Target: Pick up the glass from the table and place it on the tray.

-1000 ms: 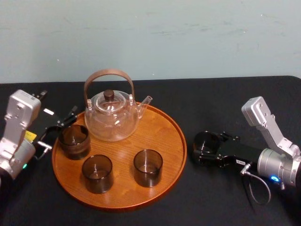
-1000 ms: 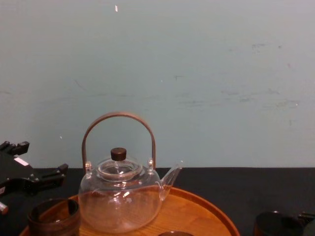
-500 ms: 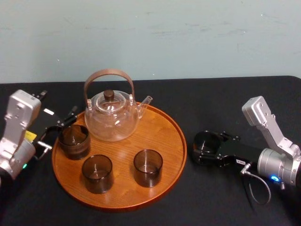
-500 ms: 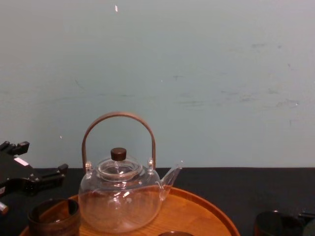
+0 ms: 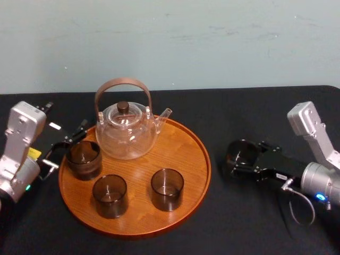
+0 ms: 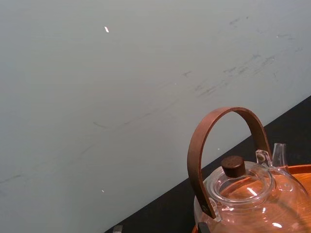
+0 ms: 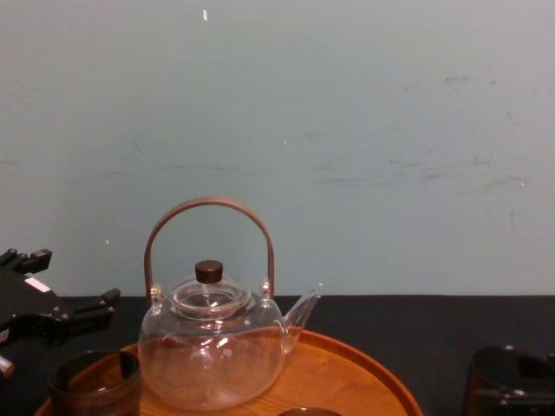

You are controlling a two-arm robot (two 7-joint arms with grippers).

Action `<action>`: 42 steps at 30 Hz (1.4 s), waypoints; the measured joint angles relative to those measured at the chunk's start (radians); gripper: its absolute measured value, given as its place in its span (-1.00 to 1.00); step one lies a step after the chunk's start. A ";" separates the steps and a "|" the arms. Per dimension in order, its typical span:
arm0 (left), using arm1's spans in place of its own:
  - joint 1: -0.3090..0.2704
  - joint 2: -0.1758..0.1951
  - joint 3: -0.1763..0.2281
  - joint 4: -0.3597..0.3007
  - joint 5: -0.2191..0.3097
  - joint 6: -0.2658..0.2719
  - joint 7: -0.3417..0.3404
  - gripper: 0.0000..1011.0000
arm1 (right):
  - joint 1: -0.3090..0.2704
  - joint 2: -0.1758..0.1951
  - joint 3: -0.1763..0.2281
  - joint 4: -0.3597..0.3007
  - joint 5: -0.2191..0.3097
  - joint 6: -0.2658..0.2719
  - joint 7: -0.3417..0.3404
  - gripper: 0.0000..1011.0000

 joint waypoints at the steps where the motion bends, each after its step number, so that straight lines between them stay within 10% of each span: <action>1: 0.000 0.000 0.000 0.000 0.000 0.000 0.000 0.98 | -0.002 0.002 0.003 -0.005 0.001 0.000 -0.003 0.79; 15: 0.000 0.000 0.000 0.000 0.000 0.000 0.000 0.98 | 0.003 0.010 0.042 -0.053 0.006 -0.009 -0.026 0.79; 42: 0.000 0.000 0.000 0.000 0.000 0.000 0.000 0.98 | 0.164 -0.113 -0.070 0.053 -0.062 -0.012 0.009 0.79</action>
